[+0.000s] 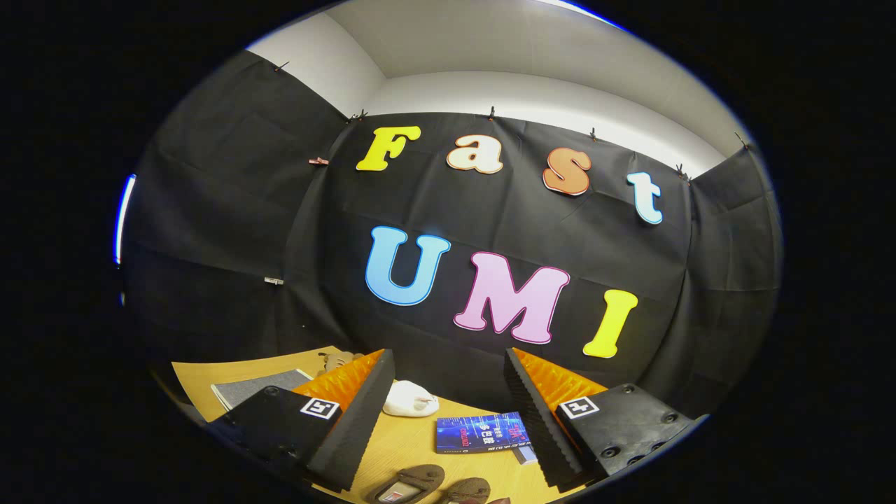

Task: Open the storage box then place both shoes into the box .Put the left shoe in first, then the right shoe, with the right side of both shoes facing outward in a uniform manner.

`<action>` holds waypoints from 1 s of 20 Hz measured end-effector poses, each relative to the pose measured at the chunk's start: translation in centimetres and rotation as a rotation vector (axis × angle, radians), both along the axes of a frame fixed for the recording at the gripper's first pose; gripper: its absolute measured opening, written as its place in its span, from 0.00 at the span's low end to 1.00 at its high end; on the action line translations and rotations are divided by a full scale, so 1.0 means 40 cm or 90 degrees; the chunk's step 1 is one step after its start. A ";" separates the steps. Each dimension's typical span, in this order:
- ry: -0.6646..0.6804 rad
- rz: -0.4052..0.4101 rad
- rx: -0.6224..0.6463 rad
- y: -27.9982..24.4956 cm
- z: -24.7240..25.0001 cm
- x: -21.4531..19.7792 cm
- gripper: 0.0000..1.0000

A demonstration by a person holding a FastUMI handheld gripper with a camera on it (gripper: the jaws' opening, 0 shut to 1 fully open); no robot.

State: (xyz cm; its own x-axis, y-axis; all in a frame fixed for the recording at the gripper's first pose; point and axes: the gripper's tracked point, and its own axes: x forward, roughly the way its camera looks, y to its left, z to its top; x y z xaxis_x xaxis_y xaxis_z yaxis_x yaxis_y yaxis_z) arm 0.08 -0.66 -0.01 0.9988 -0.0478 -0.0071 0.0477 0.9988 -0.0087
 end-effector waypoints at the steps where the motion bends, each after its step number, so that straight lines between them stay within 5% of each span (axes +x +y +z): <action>1: 0.002 -0.001 0.001 -0.001 -0.001 0.000 0.98; 14: 0.030 -0.030 -0.006 -0.015 -0.054 0.025 0.98; 16: 0.060 0.007 0.025 0.023 -0.108 0.035 0.98; 20: 0.154 0.184 0.187 0.174 -0.261 0.033 0.98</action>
